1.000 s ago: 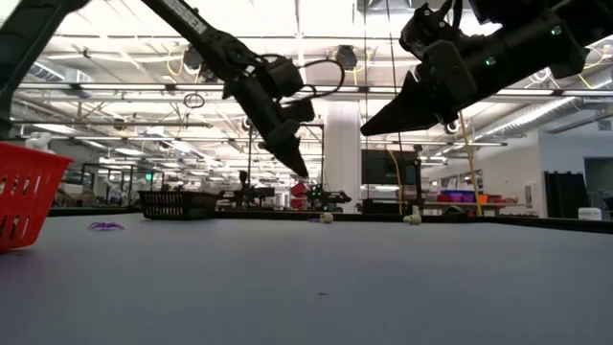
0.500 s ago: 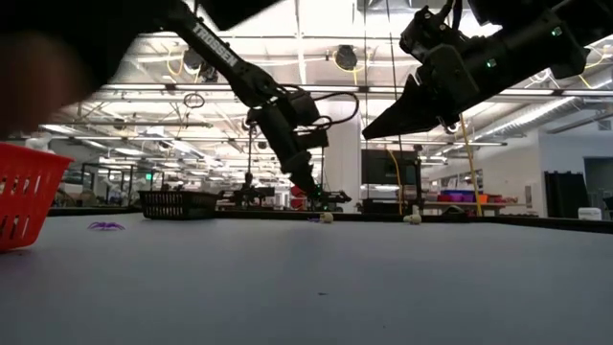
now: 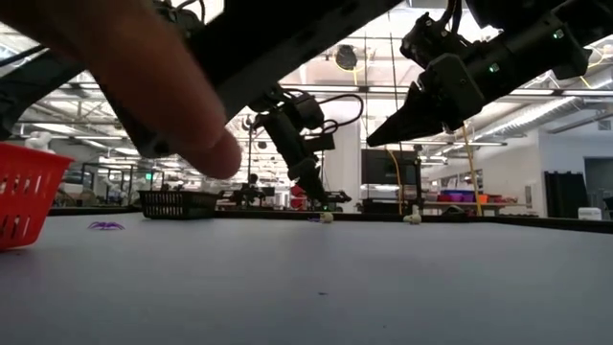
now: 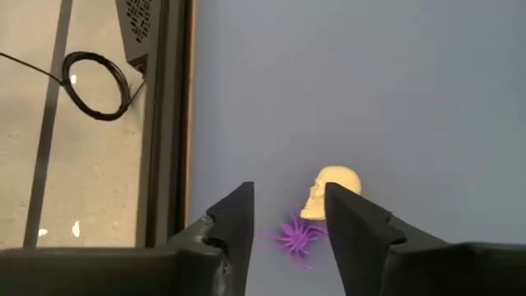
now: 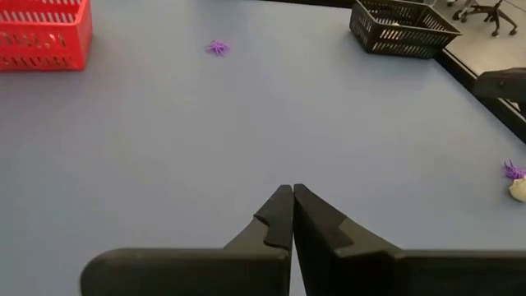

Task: Sort Halloween decoration
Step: Put the white skull toy into the black basket

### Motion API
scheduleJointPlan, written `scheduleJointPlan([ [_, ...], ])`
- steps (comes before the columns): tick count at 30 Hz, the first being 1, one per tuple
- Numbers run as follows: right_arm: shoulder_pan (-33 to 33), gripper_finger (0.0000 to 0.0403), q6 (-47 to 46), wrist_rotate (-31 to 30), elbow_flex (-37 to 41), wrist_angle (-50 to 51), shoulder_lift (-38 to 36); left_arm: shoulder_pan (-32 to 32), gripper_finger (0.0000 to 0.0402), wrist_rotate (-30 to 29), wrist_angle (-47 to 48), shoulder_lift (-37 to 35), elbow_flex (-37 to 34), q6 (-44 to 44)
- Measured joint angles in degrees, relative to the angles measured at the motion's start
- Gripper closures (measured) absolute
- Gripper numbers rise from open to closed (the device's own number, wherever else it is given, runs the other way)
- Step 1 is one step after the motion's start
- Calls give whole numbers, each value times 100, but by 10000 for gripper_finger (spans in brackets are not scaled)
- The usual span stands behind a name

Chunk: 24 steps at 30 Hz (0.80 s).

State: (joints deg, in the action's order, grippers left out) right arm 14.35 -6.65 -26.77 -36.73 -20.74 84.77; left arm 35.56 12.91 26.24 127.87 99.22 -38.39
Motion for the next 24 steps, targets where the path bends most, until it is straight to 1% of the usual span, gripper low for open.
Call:
scheduleJointPlan([
  [2, 0, 403, -7, -1, 0, -1, 0, 47, 252, 0, -2, 0, 6, -7],
  [5, 0, 403, -10, 1, 0, -9, 0, 96, 250, 0, 19, 32, 11, -79],
  [8, -2, 403, -13, 1, 0, -24, 0, 97, 254, 11, 269, 52, 9, -172],
  [11, -2, 403, -14, 1, 0, -44, 0, 82, 261, 198, 437, 50, 9, -402],
  [18, -2, 403, -33, 1, 0, -50, 0, 79, 273, 260, 324, 46, 6, -619],
  [22, -1, 403, -21, 1, 0, -103, 0, 79, 274, 264, 255, 88, 9, -952],
  [24, -1, 403, -21, 3, 0, -127, 0, 79, 274, 207, 374, 131, 4, -1080],
])
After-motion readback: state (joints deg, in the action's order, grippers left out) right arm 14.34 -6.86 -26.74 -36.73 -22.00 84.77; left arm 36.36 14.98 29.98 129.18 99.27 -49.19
